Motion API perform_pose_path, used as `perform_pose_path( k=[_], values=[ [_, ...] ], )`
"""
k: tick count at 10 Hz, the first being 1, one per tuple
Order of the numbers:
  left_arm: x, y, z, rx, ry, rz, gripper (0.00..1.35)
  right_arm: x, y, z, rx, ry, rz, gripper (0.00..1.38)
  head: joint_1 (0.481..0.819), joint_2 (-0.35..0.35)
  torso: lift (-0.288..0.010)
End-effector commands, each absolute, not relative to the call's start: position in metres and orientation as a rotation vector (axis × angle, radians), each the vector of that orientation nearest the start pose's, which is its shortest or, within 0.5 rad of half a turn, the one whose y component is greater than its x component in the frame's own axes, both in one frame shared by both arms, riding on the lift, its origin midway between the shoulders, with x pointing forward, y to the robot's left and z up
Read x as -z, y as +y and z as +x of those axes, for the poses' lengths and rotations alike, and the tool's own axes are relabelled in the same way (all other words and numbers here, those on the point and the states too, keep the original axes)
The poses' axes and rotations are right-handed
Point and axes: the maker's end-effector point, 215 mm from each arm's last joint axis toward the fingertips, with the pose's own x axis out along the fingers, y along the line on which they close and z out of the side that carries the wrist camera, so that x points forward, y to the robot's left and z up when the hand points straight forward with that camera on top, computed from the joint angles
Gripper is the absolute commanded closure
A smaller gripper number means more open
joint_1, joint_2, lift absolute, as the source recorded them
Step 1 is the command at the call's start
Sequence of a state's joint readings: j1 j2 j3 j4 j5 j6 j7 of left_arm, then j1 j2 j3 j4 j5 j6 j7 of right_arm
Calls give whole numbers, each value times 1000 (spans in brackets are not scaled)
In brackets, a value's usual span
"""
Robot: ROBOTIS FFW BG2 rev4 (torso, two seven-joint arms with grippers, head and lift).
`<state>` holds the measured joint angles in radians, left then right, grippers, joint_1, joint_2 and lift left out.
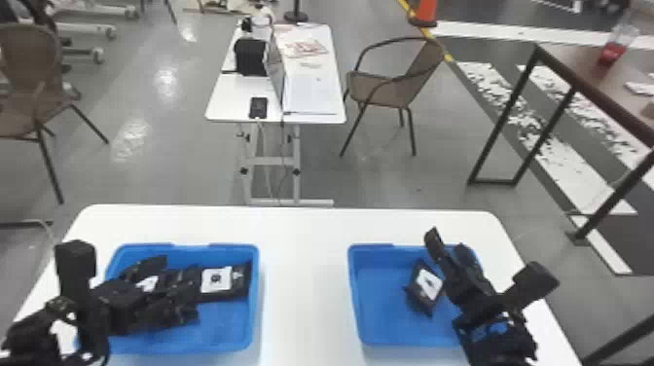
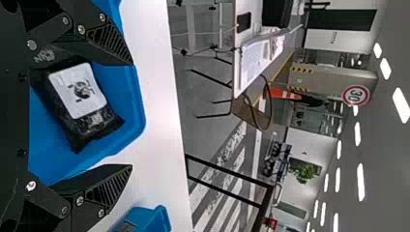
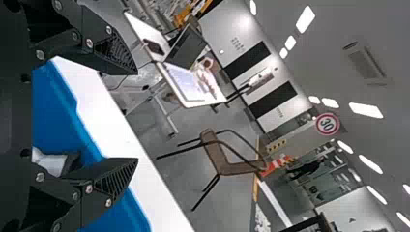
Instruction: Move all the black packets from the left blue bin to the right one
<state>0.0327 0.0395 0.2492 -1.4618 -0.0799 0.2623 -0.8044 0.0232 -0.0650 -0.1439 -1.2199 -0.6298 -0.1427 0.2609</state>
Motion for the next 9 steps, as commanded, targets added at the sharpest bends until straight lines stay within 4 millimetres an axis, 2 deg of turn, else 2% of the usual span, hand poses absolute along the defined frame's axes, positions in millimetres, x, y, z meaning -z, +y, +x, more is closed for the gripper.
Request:
perform_pose_path(
  k=[1,2,3,5,6,7,9],
  values=[
    [510,240,501,491,495,-102,300,434,-307,540,26,17,596,277,695,-97,0],
    [523,244,495,455,537,-119,300,418,-296,535,9,-14,619,285,695,-88,0],
    [530,261,490,422,567,-113,306,408,-284,533,-21,-31,640,285,695,-70,0],
    [536,300,481,321,659,-6,308,397,-268,534,-66,-52,679,285,695,-20,0],
    [539,315,481,271,668,-17,323,396,-262,534,-77,-53,683,285,695,18,0],
    [547,316,483,252,689,-22,337,396,-262,534,-78,-54,697,285,695,33,0],
    [563,303,490,251,718,-34,338,399,-259,533,-83,-47,701,285,695,59,0]
  ],
)
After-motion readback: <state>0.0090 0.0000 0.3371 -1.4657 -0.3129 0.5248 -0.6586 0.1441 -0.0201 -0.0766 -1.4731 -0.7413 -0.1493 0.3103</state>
